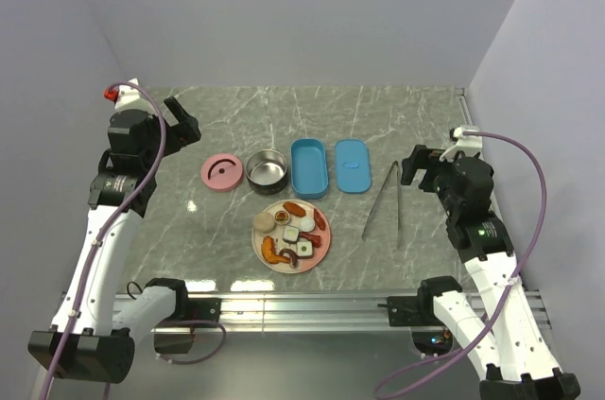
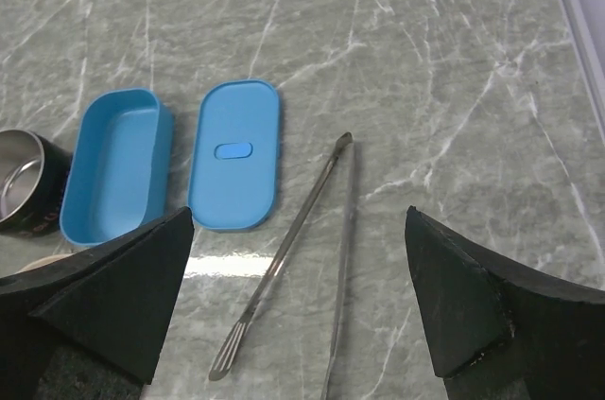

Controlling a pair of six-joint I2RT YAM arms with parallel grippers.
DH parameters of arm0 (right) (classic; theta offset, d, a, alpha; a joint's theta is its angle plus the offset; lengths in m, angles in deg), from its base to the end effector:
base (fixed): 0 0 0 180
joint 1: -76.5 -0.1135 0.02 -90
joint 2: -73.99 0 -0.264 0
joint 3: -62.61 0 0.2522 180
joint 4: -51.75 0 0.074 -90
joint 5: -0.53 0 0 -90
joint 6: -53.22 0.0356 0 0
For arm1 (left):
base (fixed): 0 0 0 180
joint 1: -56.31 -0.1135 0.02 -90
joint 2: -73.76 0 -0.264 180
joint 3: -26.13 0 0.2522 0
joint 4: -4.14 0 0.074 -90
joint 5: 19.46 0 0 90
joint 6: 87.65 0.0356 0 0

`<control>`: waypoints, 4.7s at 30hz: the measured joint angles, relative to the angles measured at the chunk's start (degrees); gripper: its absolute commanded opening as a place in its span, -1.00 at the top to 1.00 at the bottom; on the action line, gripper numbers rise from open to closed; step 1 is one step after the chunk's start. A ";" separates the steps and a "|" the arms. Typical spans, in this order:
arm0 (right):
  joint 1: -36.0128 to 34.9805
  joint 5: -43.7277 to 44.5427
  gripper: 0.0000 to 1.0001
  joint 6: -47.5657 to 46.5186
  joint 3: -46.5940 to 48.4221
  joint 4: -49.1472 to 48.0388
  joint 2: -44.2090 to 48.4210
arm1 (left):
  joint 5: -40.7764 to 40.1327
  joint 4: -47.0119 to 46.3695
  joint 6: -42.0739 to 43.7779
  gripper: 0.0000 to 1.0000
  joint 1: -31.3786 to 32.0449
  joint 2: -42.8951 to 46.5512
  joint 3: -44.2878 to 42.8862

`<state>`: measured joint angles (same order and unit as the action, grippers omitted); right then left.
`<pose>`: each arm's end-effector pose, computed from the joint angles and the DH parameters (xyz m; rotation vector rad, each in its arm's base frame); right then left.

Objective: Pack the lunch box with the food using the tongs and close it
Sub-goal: Grab the clamp with the right arm, then pick up the food using the clamp

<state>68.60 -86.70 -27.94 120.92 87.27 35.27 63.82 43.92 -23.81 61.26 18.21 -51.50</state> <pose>0.1557 0.0199 0.3331 0.0490 1.8508 0.1590 0.2081 -0.0138 0.3928 -0.4262 1.8371 -0.2626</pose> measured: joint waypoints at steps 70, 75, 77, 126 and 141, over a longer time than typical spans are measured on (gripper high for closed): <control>-3.85 9.62 -0.16 18.16 12.74 1.66 -58.55 | 4.52 -0.09 1.53 -0.99 0.00 -6.01 4.50; -3.82 8.76 0.14 17.70 12.87 1.38 -59.06 | 4.44 0.00 1.49 -0.99 0.00 -5.81 4.50; -3.85 8.41 0.21 17.33 12.94 1.31 -59.14 | 4.28 0.20 1.49 -0.99 0.00 -5.27 4.50; -13.99 3.39 0.08 9.27 14.62 8.44 -15.69 | 3.91 1.99 -2.01 -0.99 0.00 7.10 8.63; -33.48 8.87 0.06 10.82 14.69 2.93 -16.85 | 3.91 3.87 -2.21 -0.99 0.00 11.26 11.21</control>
<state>35.12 -77.83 -17.12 135.61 90.20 18.42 67.73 47.79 -26.01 61.26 29.46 -40.29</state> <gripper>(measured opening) 0.470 0.995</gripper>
